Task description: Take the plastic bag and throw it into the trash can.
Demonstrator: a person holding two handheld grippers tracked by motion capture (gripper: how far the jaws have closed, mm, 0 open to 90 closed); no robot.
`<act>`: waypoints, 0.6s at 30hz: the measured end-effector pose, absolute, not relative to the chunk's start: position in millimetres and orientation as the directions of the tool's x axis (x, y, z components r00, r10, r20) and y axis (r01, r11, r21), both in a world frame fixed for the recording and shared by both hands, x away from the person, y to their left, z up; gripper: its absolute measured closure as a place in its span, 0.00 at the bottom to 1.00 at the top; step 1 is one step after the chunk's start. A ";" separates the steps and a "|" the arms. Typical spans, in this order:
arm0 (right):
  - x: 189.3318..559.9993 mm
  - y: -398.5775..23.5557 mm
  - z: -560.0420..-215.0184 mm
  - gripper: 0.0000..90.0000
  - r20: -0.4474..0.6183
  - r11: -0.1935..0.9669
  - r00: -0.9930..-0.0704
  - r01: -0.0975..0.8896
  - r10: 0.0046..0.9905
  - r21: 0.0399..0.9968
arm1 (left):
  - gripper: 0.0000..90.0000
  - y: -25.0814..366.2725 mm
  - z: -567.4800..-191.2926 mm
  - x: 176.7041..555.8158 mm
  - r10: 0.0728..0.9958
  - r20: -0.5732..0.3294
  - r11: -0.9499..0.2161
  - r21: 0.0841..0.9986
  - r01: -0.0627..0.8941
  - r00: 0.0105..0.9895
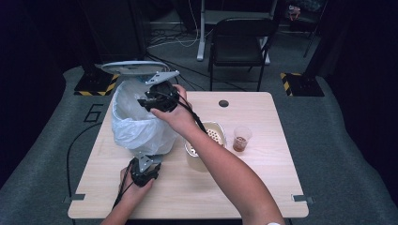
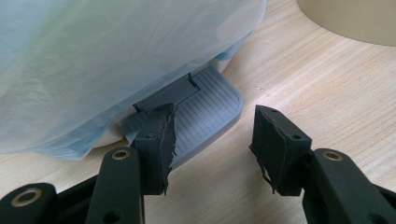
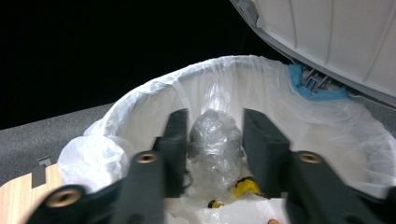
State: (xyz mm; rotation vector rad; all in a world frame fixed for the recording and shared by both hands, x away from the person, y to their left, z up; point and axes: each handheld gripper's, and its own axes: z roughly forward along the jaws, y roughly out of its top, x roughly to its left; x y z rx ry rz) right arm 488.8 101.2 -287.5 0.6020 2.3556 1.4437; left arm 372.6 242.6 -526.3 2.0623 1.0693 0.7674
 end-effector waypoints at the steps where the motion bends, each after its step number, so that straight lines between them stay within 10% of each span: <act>1: 489.0 102.1 -288.4 0.53 -0.053 0.403 -0.856 0.187 0.514 0.896 | 0.55 242.6 -526.3 372.7 0.852 0.188 -0.431 0.782 0.450 0.488; 18: 468.4 48.2 -279.2 0.52 -0.056 0.372 -0.845 0.173 0.531 0.912 | 0.55 241.7 -528.1 373.1 0.857 0.198 -0.424 0.796 0.433 0.476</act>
